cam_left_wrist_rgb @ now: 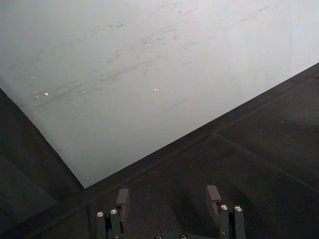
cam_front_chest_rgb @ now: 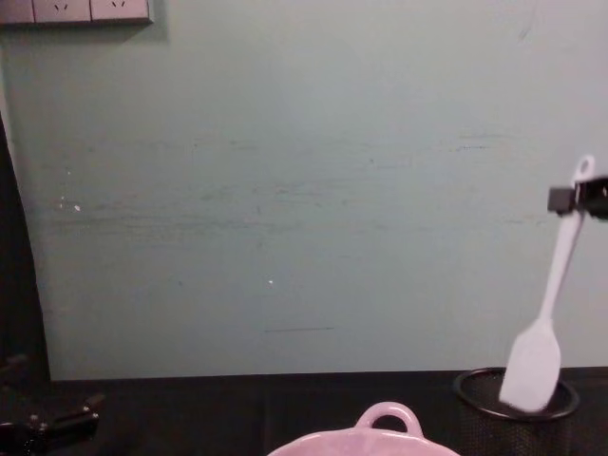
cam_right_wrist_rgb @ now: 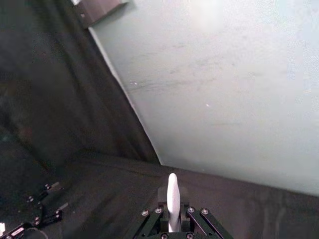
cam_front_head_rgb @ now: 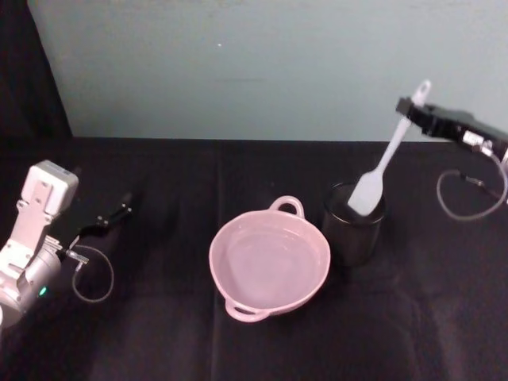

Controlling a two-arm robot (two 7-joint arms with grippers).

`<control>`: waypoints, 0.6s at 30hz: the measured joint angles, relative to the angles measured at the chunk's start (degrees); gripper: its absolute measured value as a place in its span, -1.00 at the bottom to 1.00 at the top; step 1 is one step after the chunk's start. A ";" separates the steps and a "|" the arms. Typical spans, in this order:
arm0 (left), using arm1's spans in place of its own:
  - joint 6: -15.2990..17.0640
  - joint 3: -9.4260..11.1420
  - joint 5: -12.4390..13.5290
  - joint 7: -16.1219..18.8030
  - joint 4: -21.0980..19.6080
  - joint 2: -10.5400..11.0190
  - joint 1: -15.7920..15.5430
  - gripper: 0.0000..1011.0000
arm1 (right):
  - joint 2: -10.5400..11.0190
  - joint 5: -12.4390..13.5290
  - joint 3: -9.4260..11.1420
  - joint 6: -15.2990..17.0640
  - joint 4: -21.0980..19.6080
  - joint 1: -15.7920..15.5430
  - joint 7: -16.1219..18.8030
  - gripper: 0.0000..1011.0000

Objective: Use the one hand to pick up the spoon and stir the clear water in the bowl.

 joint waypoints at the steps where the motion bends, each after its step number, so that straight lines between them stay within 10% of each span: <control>1: 0.00 0.00 0.00 0.00 0.00 0.00 0.00 0.99 | 0.51 -0.22 -0.42 0.63 -0.71 1.15 0.00 -0.76; 18: 0.00 0.00 0.00 0.00 0.00 0.00 0.00 0.99 | -0.76 -7.26 -8.96 4.62 -4.70 14.12 2.07 -0.76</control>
